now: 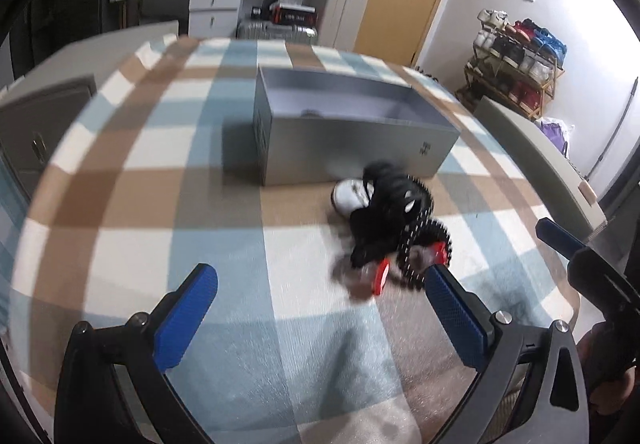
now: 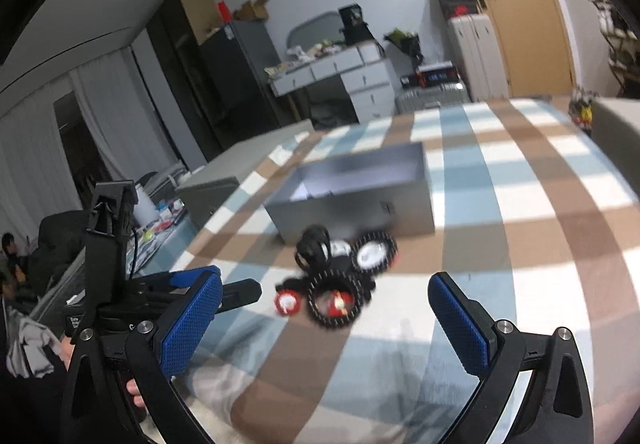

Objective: Organize jewelry
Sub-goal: 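Withdraw the right gripper from the box toward the jewelry pile, then grasp the small red-and-clear hair tie with the right gripper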

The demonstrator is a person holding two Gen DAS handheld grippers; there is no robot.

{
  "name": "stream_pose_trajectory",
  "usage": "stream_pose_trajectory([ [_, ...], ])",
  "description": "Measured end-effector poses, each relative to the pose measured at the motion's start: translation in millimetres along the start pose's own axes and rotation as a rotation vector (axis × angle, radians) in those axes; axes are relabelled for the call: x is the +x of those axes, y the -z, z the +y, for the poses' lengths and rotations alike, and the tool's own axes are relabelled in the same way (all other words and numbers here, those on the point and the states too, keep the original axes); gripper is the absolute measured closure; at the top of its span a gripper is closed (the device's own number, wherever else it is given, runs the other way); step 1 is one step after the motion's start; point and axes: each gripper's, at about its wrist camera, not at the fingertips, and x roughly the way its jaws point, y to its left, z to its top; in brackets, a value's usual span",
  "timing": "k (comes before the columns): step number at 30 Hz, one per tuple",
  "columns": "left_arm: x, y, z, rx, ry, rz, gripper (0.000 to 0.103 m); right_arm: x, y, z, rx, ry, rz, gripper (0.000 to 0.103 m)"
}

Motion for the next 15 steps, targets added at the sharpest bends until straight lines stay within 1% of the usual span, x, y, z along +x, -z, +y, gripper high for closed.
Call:
stream_pose_trajectory([
  [4,3,6,-2,-0.009,0.04,0.019,0.002,4,7,-2,-0.003,0.045,0.017,0.0],
  [7,0,7,-10,0.027,0.056,0.003,0.002,6,9,-4,-0.007,0.073,0.017,0.0],
  [10,0,7,-17,0.064,0.066,-0.008,0.003,9,11,-6,0.003,0.072,0.046,0.0],
  [11,0,6,-19,0.077,0.072,-0.011,0.004,9,11,-7,0.006,0.07,0.048,0.0],
  [13,0,6,-23,0.108,0.073,-0.007,0.012,8,13,-7,0.003,0.073,0.047,0.0],
  [15,4,5,-25,0.131,0.077,0.014,0.026,8,13,-6,-0.004,0.076,0.046,0.0],
])
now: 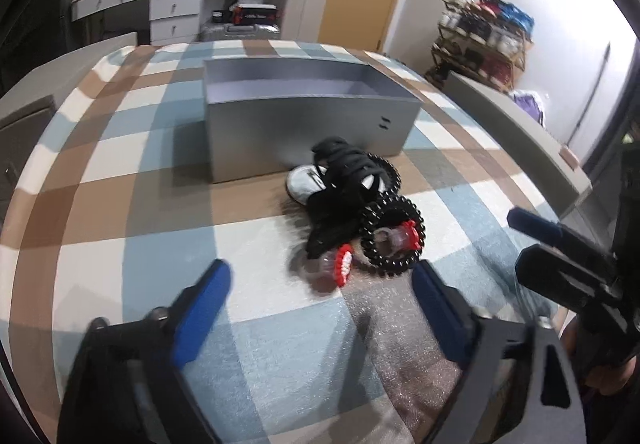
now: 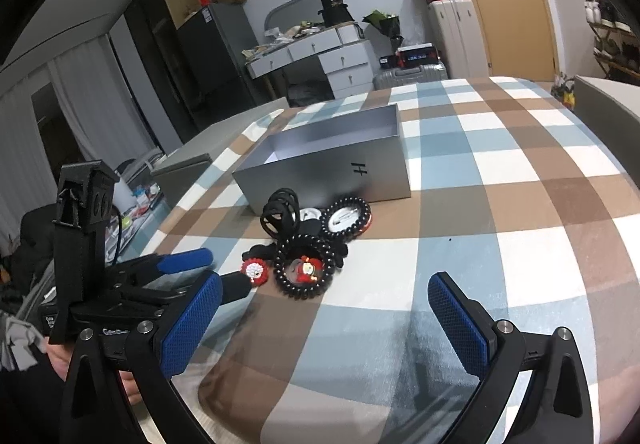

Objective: Organize jewelry
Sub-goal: 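Grasp the small red-and-clear hair tie with the right gripper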

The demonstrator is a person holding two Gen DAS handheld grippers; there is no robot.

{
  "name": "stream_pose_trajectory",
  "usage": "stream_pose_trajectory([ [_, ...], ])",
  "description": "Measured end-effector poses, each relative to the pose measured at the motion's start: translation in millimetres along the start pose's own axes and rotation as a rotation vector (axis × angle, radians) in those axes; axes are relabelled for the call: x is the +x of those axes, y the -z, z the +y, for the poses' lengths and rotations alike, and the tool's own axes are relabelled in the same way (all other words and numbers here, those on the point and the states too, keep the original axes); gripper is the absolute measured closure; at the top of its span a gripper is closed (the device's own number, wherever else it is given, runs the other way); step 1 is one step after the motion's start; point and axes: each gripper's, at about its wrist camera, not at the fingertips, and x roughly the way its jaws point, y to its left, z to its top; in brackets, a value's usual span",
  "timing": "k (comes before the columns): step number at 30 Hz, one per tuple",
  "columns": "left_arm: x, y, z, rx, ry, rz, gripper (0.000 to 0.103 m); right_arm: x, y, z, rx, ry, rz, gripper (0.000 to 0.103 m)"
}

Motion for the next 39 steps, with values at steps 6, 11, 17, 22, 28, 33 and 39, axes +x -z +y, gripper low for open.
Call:
stream_pose_trajectory([
  [6,6,-2,-4,0.038,0.009,0.032,0.047,0,1,-4,0.033,-0.012,0.017,0.0],
  [11,11,-4,-4,0.049,0.014,0.054,0.064,-3,1,-7,0.047,-0.013,0.002,0.0],
  [17,12,-5,-1,0.03,0.028,0.054,0.072,-6,3,-9,0.051,-0.011,-0.007,0.0],
  [22,13,-6,1,0.017,0.03,0.05,0.082,-8,2,-9,0.052,-0.009,-0.012,0.0],
  [28,9,-2,-3,0.017,0.024,0.054,0.083,-11,1,-4,0.034,-0.002,-0.015,0.0],
  [33,2,2,-7,0.052,0.008,0.053,0.092,-9,-2,3,0.0,-0.018,-0.002,0.0],
  [39,-2,7,-1,0.046,0.007,0.05,0.093,3,-4,15,-0.042,-0.051,0.035,0.006],
])
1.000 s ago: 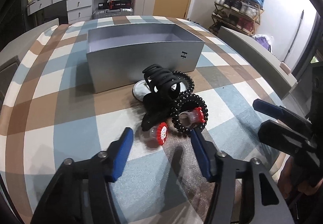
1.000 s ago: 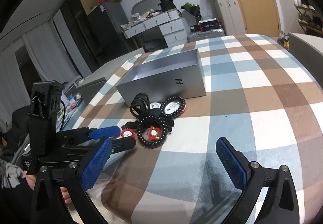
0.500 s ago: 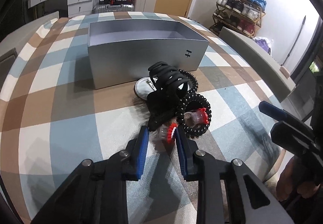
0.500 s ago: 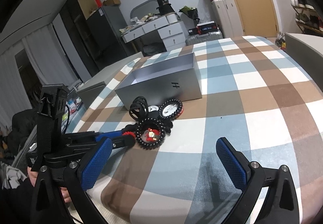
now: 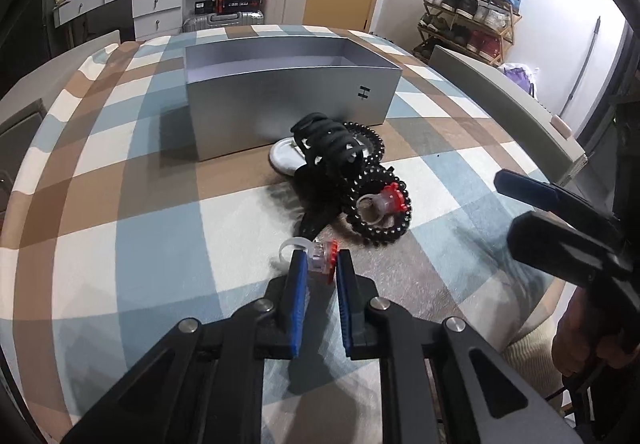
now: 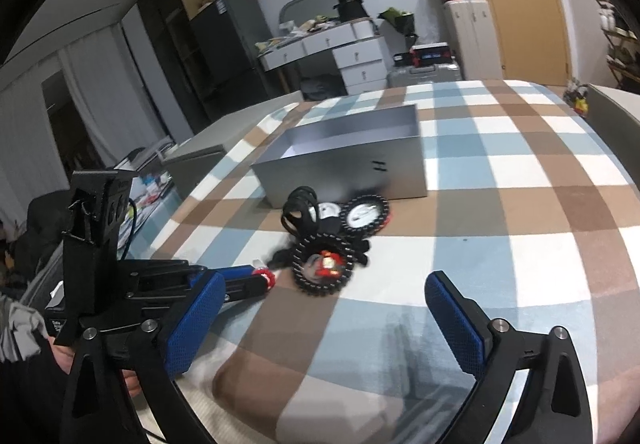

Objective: Organize jewelry
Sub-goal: 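Grasp the small red-and-clear hair tie with the right gripper, then lift the hair tie with the right gripper into the grey box and release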

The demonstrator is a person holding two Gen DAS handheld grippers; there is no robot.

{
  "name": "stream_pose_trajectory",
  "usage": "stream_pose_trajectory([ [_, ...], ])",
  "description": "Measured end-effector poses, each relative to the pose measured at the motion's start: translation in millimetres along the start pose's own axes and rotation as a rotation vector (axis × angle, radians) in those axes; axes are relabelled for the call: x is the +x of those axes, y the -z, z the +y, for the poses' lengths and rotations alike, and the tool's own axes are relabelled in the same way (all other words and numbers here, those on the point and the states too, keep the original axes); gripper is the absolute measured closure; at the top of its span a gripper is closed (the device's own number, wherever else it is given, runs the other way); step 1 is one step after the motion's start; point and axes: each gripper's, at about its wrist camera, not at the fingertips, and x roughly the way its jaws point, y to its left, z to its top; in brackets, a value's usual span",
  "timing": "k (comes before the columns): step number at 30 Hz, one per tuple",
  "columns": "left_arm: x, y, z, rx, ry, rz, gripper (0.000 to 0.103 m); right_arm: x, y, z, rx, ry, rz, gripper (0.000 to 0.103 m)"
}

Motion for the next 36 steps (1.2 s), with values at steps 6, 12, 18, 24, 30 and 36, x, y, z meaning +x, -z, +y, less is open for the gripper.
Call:
stream_pose_trajectory([
  [6,-8,5,1,0.006,-0.012,-0.02,0.093,29,-5,-1,0.031,-0.017,0.087,0.037],
  [12,-12,8,4,0.005,-0.041,-0.036,0.093,48,-9,0,0.028,0.016,0.136,0.064],
  [18,-9,12,13,-0.027,-0.033,-0.029,0.093,56,-11,11,-0.027,0.068,0.147,0.071],
  [24,-12,13,12,-0.027,-0.033,-0.034,0.094,65,-8,22,-0.1,0.162,0.17,0.088],
  [30,-13,14,14,-0.033,-0.033,-0.036,0.094,64,-8,27,-0.136,0.199,0.157,0.091],
  [36,-16,13,16,-0.039,-0.031,-0.045,0.094,44,-15,15,-0.044,0.113,0.109,0.091],
])
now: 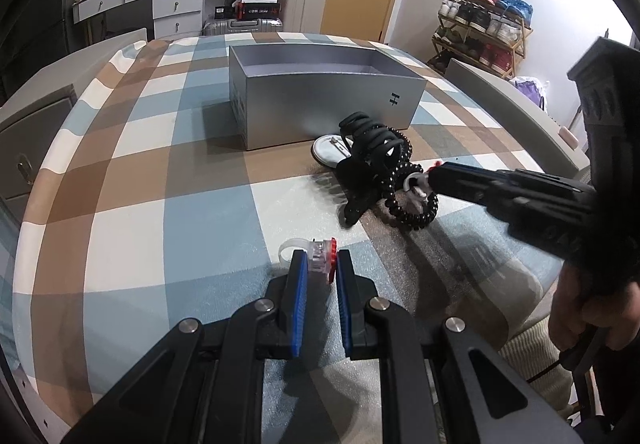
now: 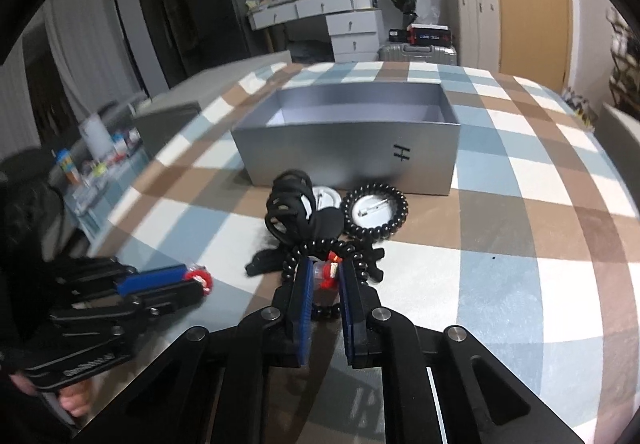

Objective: Organize jewelry
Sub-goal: 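Lift the hair tie with the right gripper into the grey box and release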

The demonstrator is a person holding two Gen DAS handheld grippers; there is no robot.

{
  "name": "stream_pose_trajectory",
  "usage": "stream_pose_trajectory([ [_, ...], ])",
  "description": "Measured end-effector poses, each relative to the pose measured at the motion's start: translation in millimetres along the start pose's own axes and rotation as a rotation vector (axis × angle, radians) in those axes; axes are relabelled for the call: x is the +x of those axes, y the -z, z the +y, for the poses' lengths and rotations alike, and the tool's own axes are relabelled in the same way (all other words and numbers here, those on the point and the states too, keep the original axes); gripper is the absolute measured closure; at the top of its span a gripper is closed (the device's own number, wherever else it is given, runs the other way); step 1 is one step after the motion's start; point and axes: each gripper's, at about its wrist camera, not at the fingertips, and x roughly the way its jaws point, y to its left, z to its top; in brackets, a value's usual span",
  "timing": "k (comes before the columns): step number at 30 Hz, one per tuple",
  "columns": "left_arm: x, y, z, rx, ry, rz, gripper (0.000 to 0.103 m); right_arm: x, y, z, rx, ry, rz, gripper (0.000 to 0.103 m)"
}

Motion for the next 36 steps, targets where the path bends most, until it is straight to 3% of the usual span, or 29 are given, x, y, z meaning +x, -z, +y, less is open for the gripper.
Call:
stream_pose_trajectory([
  [11,-15,-18,-3,-0.005,-0.01,-0.057,0.094,-35,-11,-12,0.069,-0.091,-0.086,0.091],
  [21,-28,-66,3,-0.029,-0.037,-0.129,0.094,-54,-55,-11,0.024,-0.139,-0.161,0.091],
  [28,-21,-101,7,-0.036,-0.018,-0.189,0.094,-41,-90,-17,0.02,-0.173,-0.179,0.091],
  [36,2,-124,8,-0.02,0.012,-0.179,0.094,-24,-116,-27,0.015,-0.194,-0.196,0.091],
])
